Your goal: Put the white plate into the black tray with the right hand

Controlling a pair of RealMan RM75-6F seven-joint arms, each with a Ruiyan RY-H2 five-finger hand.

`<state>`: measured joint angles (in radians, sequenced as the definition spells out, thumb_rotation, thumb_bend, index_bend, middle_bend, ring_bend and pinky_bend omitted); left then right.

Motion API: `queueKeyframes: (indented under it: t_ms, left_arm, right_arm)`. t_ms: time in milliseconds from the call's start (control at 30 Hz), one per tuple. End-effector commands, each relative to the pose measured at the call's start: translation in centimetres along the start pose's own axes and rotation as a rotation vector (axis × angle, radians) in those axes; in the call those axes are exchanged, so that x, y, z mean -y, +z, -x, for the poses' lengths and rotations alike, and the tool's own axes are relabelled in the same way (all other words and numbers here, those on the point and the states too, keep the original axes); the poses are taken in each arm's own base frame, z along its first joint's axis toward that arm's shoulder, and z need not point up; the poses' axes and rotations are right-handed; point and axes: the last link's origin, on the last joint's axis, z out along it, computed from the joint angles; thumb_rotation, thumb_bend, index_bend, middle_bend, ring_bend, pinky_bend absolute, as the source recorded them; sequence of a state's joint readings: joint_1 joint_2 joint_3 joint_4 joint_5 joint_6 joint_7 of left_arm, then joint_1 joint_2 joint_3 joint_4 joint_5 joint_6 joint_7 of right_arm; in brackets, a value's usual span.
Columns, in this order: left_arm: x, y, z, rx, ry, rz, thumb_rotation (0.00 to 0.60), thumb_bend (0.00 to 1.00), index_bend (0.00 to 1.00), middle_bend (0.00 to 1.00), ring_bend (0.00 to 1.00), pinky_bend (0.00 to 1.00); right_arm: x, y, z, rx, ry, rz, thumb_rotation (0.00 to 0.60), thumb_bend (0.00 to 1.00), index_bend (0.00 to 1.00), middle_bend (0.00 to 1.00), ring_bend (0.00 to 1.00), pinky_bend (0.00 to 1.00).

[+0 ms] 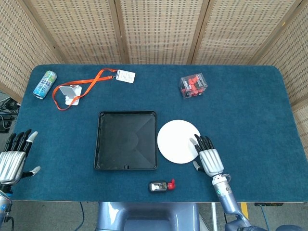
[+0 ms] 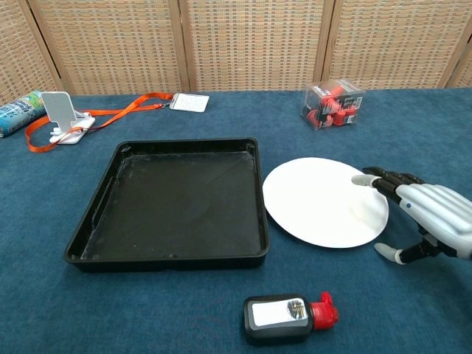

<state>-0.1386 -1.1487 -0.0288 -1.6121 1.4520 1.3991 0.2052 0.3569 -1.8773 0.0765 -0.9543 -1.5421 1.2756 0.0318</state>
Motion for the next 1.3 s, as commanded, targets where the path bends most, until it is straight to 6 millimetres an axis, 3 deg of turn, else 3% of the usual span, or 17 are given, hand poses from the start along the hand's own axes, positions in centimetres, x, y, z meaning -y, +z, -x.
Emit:
queueKeyframes:
  t_ms: [33, 533, 700, 833, 1300]
  left_arm:
    - [0.0, 0.0, 0.0, 0.0, 0.0, -0.003, 0.6, 0.0, 0.0, 0.0, 0.0, 0.0]
    - [0.3, 0.3, 0.3, 0.016, -0.005, -0.017, 0.6, 0.0, 0.0, 0.0, 0.0, 0.0]
    - [0.4, 0.4, 0.4, 0.017, -0.004, -0.022, 0.6, 0.0, 0.0, 0.0, 0.0, 0.0]
    - [0.4, 0.4, 0.4, 0.019, -0.004, -0.026, 0.6, 0.0, 0.0, 0.0, 0.0, 0.0]
    - [0.1, 0.2, 0.2, 0.015, -0.009, -0.018, 0.6, 0.0, 0.0, 0.0, 0.0, 0.0]
  right_arm:
    - [0.2, 0.5, 0.0, -0.017, 0.009, -0.001, 0.6, 0.5, 0.15, 0.0, 0.0, 0.0]
    - [0.2, 1.8, 1.5, -0.017, 0.036, 0.019, 0.6, 0.52, 0.24, 0.0, 0.0, 0.02]
    - [0.4, 2.1, 1.3, -0.063, 0.048, 0.015, 0.6, 0.47, 0.47, 0.04, 0.0, 0.07]
    - [0.5, 2.1, 1.1, -0.096, 0.063, 0.01, 0.6, 0.39, 0.56, 0.12, 0.0, 0.09]
    - [0.6, 1.9, 0.9, -0.131, 0.075, -0.002, 0.6, 0.45, 0.6, 0.13, 0.0, 0.09]
